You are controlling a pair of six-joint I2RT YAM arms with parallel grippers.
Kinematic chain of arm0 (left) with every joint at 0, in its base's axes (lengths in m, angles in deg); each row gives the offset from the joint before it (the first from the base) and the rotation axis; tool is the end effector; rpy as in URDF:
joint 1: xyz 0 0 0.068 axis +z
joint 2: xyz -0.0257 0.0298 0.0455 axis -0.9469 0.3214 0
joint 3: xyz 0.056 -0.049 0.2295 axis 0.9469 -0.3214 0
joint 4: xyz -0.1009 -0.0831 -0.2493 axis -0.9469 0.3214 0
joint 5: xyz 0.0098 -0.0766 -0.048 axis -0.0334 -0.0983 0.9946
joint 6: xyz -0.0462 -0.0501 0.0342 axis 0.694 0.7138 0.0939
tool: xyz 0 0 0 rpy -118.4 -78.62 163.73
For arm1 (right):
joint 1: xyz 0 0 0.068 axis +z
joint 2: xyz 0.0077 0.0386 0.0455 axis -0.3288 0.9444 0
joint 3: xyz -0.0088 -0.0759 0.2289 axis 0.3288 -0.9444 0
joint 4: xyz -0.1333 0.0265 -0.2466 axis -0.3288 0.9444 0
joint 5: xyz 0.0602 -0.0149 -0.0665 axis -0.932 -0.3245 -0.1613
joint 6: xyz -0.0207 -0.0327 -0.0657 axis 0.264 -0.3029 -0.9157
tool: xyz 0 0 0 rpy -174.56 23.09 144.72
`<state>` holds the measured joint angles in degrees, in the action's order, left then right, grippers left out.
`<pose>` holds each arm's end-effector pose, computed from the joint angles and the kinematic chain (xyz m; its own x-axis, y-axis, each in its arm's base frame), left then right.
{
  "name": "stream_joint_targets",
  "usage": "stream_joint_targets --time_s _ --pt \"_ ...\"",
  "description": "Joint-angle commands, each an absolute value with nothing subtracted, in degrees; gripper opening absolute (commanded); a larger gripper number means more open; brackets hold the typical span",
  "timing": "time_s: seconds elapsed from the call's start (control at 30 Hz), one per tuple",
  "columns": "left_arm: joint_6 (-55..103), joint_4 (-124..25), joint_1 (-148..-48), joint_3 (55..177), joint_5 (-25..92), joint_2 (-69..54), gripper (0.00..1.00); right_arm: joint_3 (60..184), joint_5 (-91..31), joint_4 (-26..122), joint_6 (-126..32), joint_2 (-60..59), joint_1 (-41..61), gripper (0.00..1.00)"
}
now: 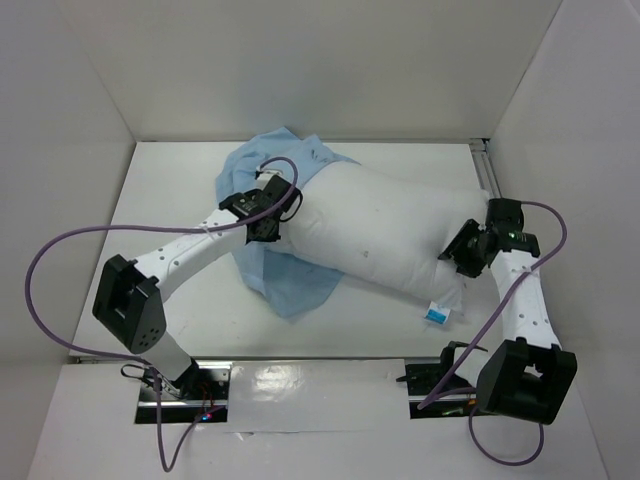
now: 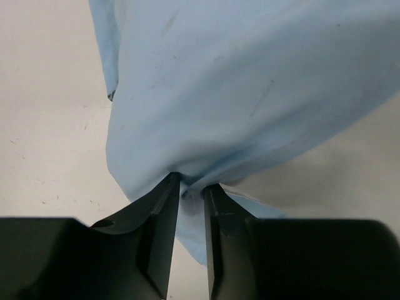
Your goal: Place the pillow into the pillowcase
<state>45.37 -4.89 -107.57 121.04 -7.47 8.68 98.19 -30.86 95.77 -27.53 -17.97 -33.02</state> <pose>0.3186 -0.1907 0.2294 -0.7070 -0.0451 -0.7058 -0.1473 0.9855 0.0846 0.2539 -0.0520 0.2048 -0.6854 0.6187 -0.3840 0.5177 0.7849 0.3405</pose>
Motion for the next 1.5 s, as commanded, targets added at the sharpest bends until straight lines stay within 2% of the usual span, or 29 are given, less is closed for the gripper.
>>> stream_joint_targets --time_s 0.0,0.03,0.07,0.17,0.2,0.3,0.33,0.4,0.8,0.93,1.0,1.1,1.13,1.23,1.27,1.37,1.43,1.47 --pt "45.39 -4.25 -106.06 122.97 -8.25 8.12 0.34 96.56 -35.87 92.57 -27.6 -18.02 -32.91 0.48" --pt "45.38 -4.25 -105.54 123.5 -8.25 8.12 0.28 96.56 -35.87 92.57 -27.6 -18.02 -32.91 0.46" --pt "45.38 -4.25 -105.53 123.5 -7.72 8.12 0.17 96.56 -35.26 92.57 -27.6 -18.02 -32.91 0.46" --pt "44.85 -4.25 -105.53 125.08 -3.96 7.07 0.0 96.56 -35.25 92.57 -27.6 -18.02 -32.91 0.4" --pt "43.72 -4.25 -105.53 125.61 -2.11 7.06 0.0 96.56 -35.25 92.05 -27.6 -18.02 -32.91 0.32" --pt "42.49 -4.25 -106.58 127.89 4.55 6.02 0.0 95.42 -37.18 91.43 -27.6 -18.02 -32.91 0.2" --pt "42.48 -3.73 -107.11 128.59 5.46 6.01 0.0 95.42 -37.18 90.9 -27.6 -18.02 -32.91 0.09" --pt "41.86 -2.94 -108.25 129.74 7.91 6.01 0.0 94.8 -37.18 90.9 -27.6 -18.02 -32.91 0.0" --pt "43.8 -0.39 -102.72 127.02 4.23 2.33 0.0 94.27 -35.43 90.9 -27.6 -19.24 -32.91 0.0" --pt "40.73 -3.98 -102.72 128.5 14.4 0.47 0.0 94.27 -38.14 89.51 -26.82 -19.25 -32.91 0.0" --pt "40.11 -7.93 -104.56 130.17 23.45 1.26 0.0 92.96 -40.25 87.4 -23.75 -19.86 -30.28 0.0" --pt "40.11 -11.97 -109.03 138.06 35.58 7.82 0.0 95.58 -41.05 80.72 -16.37 -20.39 -24.05 0.0" --pt "40.11 -11.99 -109.92 145.05 37.7 10.38 0.0 97.42 -41.05 78.96 -14.7 -19.52 -22.47 0.0" --pt "38.18 -10.34 -111.76 159.83 45.79 22.03 0.0 110.58 -37.99 76.13 -12.84 -15.49 -19.02 0.0" --pt "38.17 -8.67 -111.77 172.24 49.2 25.23 0.0 118.19 -37.45 76.74 -12.84 -14.68 -18.41 0.0" --pt "38.87 -3.83 -111.77 191.03 56.85 34.65 0.0 125.72 -34.9 78.16 -13.54 -14.15 -15.61 0.0" --pt "39.49 -5.47 -111.77 187.17 58.72 33.27 0.0 124.09 -34.12 77.63 -12.84 -15.11 -13.24 0.0" --pt "39.49 -8.96 -111.77 176.35 58.73 28.73 0.0 119.02 -33.15 75.8 -11.97 -16.86 -11.57 0.0"
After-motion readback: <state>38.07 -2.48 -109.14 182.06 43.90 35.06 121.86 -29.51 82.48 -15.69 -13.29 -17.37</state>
